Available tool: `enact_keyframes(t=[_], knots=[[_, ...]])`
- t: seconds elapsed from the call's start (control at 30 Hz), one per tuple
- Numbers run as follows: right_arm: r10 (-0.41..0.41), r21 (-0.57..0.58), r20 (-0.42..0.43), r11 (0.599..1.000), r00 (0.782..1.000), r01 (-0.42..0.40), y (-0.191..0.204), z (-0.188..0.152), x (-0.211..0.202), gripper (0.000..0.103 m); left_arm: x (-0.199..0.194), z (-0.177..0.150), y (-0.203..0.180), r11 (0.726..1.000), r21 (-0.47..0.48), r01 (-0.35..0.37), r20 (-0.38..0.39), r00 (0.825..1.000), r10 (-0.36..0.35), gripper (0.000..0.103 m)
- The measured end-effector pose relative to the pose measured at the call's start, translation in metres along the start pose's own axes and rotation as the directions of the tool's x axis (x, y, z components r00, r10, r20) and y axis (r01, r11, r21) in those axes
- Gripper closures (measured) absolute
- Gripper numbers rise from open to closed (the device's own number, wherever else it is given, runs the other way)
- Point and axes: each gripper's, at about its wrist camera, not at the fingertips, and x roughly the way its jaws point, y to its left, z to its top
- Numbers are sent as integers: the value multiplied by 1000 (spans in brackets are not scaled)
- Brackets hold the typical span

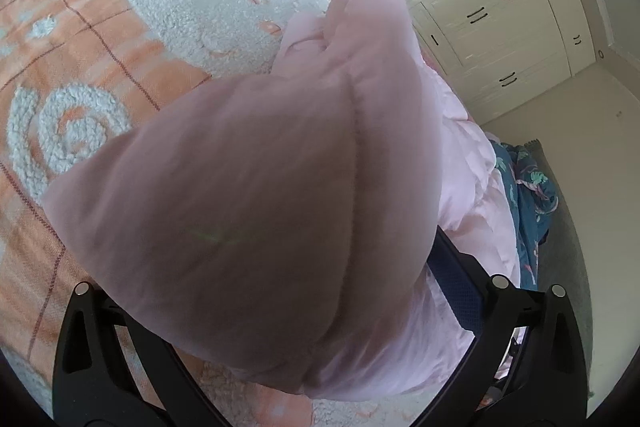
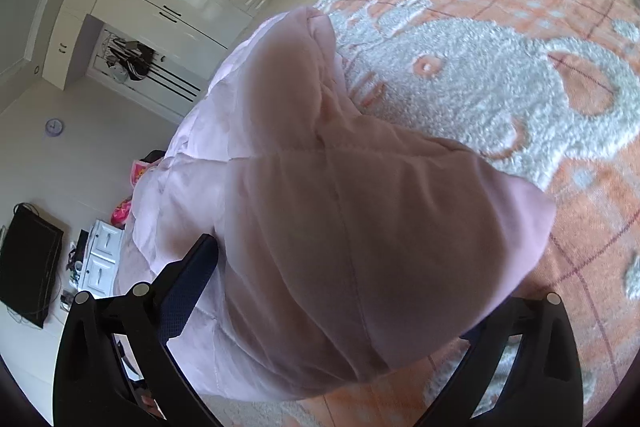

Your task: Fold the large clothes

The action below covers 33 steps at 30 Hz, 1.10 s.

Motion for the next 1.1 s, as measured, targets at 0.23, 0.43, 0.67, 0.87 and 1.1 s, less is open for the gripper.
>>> enact_keyframes(t=[0.23,0.43,0.67,0.87,1.1], knots=[[-18,-138,40,990,999,23,26,0,-6,48,-2,2,-9,999,46,-29,8,1000,29,16],[-49,-285,100,955,994,76,54,-5,-13,64,-7,0,-25,990,131,-57,40,998,52,49],[-43,-370,148,924,988,96,75,-9,-25,70,-19,2,-47,971,225,-83,83,994,66,70],[-16,-436,194,894,981,101,96,-14,-45,72,-39,-1,-72,947,310,-87,129,990,49,73],[32,-524,203,848,979,81,116,-22,-75,73,-67,-5,-89,938,343,-54,149,989,3,73]])
